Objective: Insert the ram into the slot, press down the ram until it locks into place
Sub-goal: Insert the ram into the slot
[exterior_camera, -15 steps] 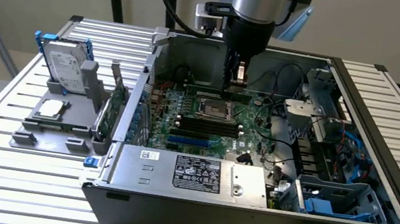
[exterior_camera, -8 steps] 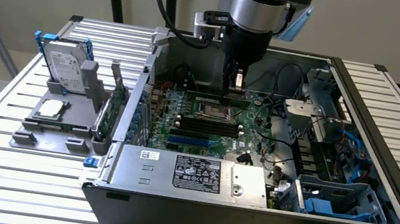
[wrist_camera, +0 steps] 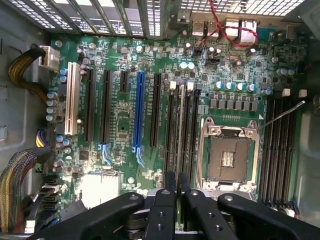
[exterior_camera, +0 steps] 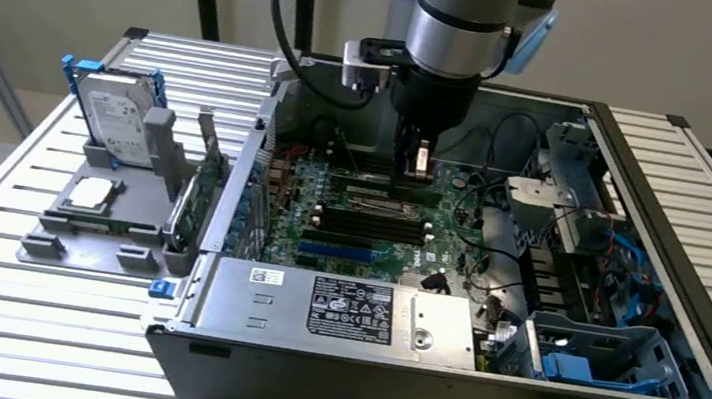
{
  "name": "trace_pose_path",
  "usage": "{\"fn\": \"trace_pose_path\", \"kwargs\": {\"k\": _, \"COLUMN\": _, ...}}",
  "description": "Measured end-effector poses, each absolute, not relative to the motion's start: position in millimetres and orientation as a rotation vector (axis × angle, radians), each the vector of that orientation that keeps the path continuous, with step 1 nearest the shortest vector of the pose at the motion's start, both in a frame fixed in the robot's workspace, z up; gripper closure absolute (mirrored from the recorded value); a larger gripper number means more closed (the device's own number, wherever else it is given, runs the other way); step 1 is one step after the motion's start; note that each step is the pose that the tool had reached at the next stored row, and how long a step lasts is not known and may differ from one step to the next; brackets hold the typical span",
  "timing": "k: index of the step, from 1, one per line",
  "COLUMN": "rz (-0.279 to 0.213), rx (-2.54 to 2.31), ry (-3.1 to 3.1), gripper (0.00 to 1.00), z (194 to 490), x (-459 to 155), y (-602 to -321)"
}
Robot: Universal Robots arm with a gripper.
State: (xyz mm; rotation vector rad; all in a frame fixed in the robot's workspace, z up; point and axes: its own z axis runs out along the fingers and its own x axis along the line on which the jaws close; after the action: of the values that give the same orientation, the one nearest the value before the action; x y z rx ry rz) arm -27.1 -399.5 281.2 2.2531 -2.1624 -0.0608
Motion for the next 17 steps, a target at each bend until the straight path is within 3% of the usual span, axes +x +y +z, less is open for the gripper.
{"fn": "trace_pose_path", "kwargs": {"k": 17, "rz": -0.052, "rx": 2.251, "ry": -2.157, "gripper": 0.87, "z": 251, "x": -31, "y": -405}}
